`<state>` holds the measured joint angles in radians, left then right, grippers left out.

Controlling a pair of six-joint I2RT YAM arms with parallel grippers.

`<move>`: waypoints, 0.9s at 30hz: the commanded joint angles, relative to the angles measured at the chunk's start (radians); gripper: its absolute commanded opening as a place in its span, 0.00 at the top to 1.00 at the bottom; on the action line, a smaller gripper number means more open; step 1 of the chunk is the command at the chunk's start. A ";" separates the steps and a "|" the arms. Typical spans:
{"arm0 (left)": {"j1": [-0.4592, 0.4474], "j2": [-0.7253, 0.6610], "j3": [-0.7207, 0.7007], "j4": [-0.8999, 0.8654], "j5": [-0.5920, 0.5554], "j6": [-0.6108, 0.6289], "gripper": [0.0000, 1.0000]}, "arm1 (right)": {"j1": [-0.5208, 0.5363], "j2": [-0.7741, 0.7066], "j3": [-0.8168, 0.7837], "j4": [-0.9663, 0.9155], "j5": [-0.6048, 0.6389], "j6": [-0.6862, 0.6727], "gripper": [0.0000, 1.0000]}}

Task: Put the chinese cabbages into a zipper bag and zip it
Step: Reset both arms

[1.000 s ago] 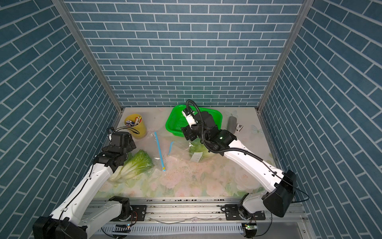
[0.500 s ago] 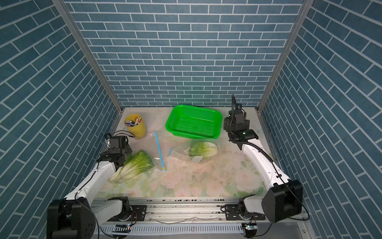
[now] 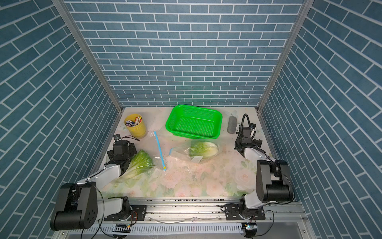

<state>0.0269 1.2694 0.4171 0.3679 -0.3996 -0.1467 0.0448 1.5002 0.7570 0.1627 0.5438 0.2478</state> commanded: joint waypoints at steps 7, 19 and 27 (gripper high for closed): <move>-0.037 0.123 -0.036 0.349 0.126 0.097 0.01 | -0.064 0.018 -0.122 0.498 -0.244 -0.198 0.01; -0.114 0.203 0.035 0.313 0.074 0.169 0.01 | -0.069 -0.113 -0.180 0.419 -0.365 -0.145 0.01; -0.110 0.203 0.037 0.307 0.081 0.165 0.01 | -0.070 -0.177 -0.251 0.406 -0.382 -0.148 0.01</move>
<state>-0.0872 1.4654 0.4374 0.6964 -0.3286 0.0158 -0.0235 1.3258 0.5194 0.5972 0.1711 0.0998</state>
